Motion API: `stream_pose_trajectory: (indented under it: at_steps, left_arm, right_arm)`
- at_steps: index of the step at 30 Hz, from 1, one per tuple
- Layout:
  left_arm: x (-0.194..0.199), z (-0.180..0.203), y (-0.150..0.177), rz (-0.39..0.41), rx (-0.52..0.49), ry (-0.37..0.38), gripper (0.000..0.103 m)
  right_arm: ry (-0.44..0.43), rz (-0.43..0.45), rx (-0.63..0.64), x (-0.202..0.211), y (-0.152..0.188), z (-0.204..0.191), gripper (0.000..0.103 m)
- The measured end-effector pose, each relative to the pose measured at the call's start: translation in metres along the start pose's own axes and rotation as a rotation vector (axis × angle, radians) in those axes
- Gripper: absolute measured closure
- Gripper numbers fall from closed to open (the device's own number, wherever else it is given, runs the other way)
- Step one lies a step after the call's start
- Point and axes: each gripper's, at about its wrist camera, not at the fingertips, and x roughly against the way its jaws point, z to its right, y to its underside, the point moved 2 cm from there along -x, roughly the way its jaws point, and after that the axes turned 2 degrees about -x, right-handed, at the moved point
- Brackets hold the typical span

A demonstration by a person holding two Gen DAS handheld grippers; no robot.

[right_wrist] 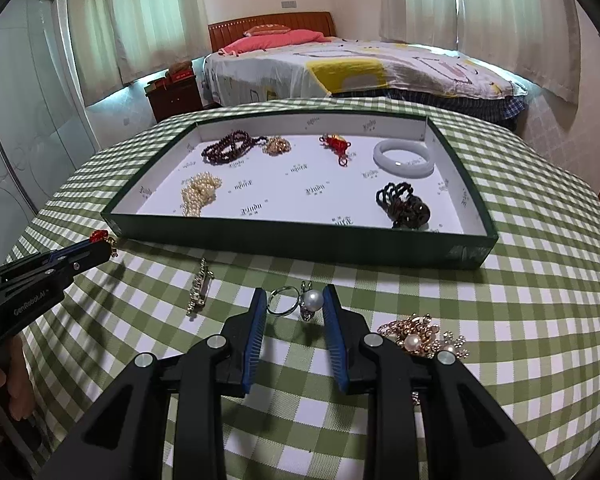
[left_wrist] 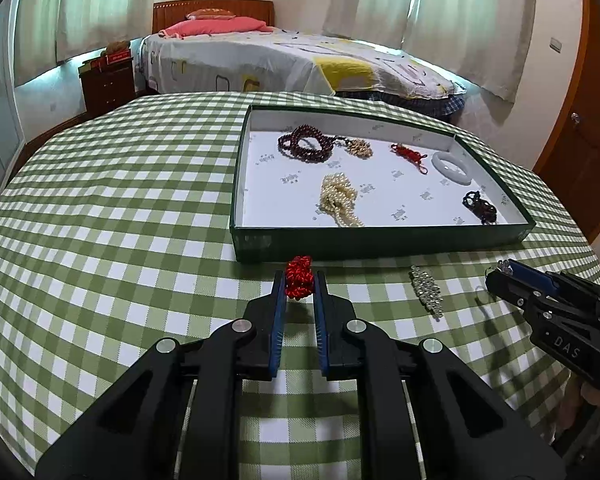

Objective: Organize jewelry
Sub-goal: 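Lift the pearl ring and red knot charm over the tray box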

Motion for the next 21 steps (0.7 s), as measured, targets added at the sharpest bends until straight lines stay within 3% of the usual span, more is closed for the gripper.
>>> stream_pose_trajectory:
  at_steps: [21]
  left_arm:
    - [0.053,0.026,-0.042,0.152,-0.037,0.061,0.090]
  right_arm:
    - [-0.002,0.122,0.026,0.046,-0.032,-0.011,0.073]
